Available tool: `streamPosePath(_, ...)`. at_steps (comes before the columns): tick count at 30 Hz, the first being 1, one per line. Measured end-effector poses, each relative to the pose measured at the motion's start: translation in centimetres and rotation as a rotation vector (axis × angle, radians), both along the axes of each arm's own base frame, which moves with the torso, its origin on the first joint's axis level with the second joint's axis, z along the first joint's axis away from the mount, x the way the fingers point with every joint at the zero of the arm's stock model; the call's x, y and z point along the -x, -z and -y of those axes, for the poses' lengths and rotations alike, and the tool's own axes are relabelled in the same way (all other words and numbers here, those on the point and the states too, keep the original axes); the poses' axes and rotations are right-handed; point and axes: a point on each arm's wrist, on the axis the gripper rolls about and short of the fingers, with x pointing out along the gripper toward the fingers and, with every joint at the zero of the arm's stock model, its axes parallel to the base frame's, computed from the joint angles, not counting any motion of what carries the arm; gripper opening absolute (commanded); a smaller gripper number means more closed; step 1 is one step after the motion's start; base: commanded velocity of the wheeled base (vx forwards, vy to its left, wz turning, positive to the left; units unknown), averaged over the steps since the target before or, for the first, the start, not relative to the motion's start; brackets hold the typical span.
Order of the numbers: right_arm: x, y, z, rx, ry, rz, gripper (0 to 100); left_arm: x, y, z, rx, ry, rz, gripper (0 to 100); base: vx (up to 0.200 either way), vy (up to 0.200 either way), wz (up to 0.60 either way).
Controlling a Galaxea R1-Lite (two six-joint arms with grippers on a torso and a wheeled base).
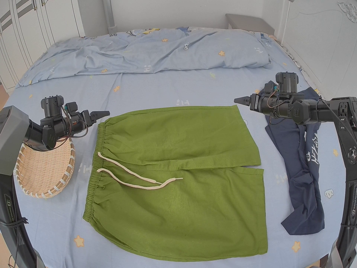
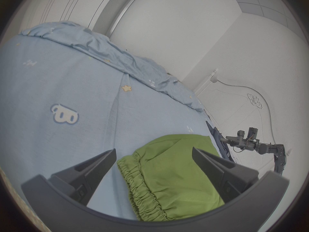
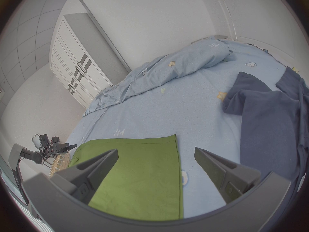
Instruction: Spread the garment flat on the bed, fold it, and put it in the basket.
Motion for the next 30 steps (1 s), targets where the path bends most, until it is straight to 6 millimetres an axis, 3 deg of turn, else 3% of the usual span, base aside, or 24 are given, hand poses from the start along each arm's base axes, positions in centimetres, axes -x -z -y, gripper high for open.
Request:
streamPosePath(7,1.1,-1.4,0.9,-0.019,0.021,0.001,100,1.6,-2.4,0.1,-0.025,-0.071,0.027,100,0.0,0.0,0.0)
streamPosePath(10,2.3,-1.9,1.1,-0.025,0.023,-0.015,100,3.2,-3.6,0.4,-0.026,-0.089,0.018,100,0.0,0.0,0.0)
streamPosePath(14,4.5,-1.4,1.5,-0.022,0.027,-0.079,100,5.6,-3.7,1.0,-0.018,-0.09,-0.04,100,0.0,0.0,0.0)
streamPosePath(20,9.7,-0.1,2.0,-0.018,0.02,-0.206,100,10.3,-2.5,1.8,0.022,-0.083,-0.166,100,0.0,0.0,0.0)
streamPosePath(30,20.1,3.0,3.0,-0.022,-0.011,-0.376,100,19.1,0.9,2.2,0.151,0.022,-0.389,100,0.0,0.0,0.0)
